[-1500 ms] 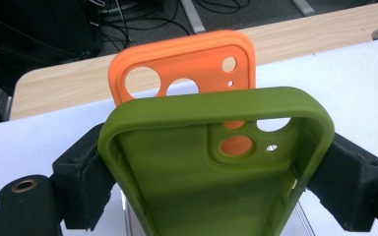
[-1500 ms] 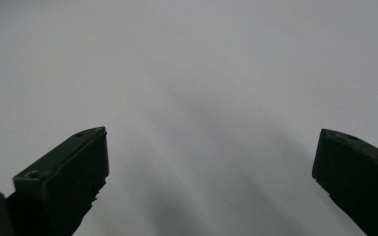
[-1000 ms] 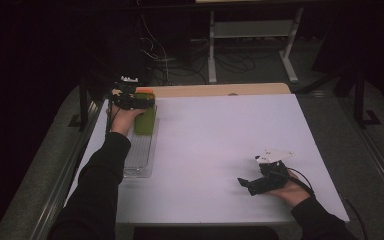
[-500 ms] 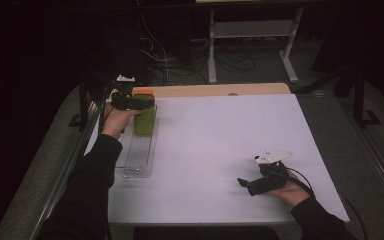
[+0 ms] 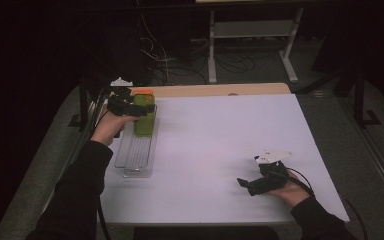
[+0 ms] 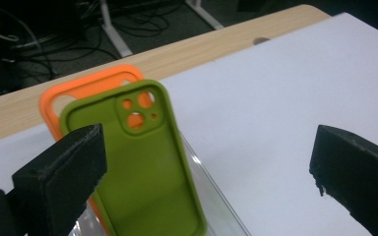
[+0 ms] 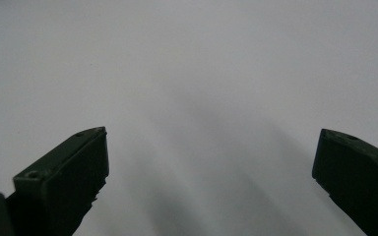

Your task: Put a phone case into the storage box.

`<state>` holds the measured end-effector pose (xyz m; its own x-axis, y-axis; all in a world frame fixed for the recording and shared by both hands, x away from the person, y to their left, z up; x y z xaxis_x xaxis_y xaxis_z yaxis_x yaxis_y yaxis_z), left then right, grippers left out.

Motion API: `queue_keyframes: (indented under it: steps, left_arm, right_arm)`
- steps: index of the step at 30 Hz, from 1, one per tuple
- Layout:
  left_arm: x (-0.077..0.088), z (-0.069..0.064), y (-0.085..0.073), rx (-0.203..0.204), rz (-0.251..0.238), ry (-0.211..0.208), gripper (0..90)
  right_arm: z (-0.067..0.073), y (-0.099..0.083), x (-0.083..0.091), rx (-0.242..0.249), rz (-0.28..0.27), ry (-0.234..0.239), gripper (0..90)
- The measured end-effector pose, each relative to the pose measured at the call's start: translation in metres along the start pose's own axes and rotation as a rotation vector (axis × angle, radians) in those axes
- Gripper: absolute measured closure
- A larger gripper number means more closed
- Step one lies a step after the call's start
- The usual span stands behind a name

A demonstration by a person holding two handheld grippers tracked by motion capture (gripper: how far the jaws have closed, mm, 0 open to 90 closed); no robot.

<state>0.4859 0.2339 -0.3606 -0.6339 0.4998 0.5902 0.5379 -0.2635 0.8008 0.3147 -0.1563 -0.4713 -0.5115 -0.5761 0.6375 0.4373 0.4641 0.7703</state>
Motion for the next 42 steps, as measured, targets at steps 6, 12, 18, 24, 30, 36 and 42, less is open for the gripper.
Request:
queue_keyframes:
  steps: [6, 12, 18, 24, 30, 36, 42]
  left_arm:
    - [0.008, -0.011, -0.007, -0.023, 0.002, -0.047, 0.4]
    - [0.014, -0.022, -0.014, -0.059, 0.011, -0.084, 0.4]
    - [0.021, -0.034, -0.021, -0.066, 0.006, -0.105, 0.4]
    - [0.028, -0.045, -0.029, -0.085, -0.002, -0.123, 0.5]
    - [0.033, -0.05, -0.04, -0.088, -0.004, -0.135, 0.5]
    - [0.036, -0.056, -0.051, -0.091, 0.0, -0.152, 0.5]
    - [0.039, -0.063, -0.064, -0.09, 0.004, -0.171, 0.5]
  right_arm:
    - [0.0, 0.0, 0.0, -0.001, 0.0, 0.002, 0.0]
    - [0.0, 0.001, 0.001, -0.007, -0.005, 0.0, 0.0]
    - [-0.001, 0.002, 0.002, -0.003, -0.011, 0.0, 0.0]
    - [-0.001, 0.003, 0.003, 0.002, -0.015, -0.002, 0.0]
    - [-0.001, 0.004, 0.004, -0.004, -0.015, 0.0, 0.0]
    - [0.0, 0.005, 0.005, 0.0, -0.015, 0.002, 0.0]
    - [0.0, 0.006, 0.006, -0.002, -0.02, 0.002, 0.0]
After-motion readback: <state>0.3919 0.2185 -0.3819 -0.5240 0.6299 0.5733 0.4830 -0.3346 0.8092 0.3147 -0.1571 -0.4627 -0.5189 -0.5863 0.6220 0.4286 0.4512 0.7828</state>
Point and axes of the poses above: each handheld gripper's, and its own axes: x roughly backward along the jaws, y roughly out of its top, z roughly to its left, the point moved 5 cm from there along -x, roughly forward along the jaws, and after that the axes turned 2 degrees about x, right-handed, at the moved point
